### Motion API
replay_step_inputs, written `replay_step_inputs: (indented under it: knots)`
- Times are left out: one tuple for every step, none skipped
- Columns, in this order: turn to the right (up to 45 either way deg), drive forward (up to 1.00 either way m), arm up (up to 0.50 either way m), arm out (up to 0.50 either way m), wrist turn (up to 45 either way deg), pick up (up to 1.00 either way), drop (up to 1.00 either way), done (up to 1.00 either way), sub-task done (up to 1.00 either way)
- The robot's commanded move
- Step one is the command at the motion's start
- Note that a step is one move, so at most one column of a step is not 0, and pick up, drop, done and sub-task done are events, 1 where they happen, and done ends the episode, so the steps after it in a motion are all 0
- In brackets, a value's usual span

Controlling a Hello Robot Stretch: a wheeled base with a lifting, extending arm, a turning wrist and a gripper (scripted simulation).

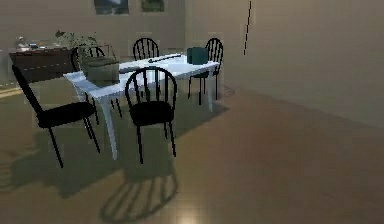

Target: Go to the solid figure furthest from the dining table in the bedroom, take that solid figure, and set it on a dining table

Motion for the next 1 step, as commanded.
replay_step_inputs:
  knots:
    - [-42.0,0.00,0.00,0.00,0.0,0.00,0.00,0.00,0.00]
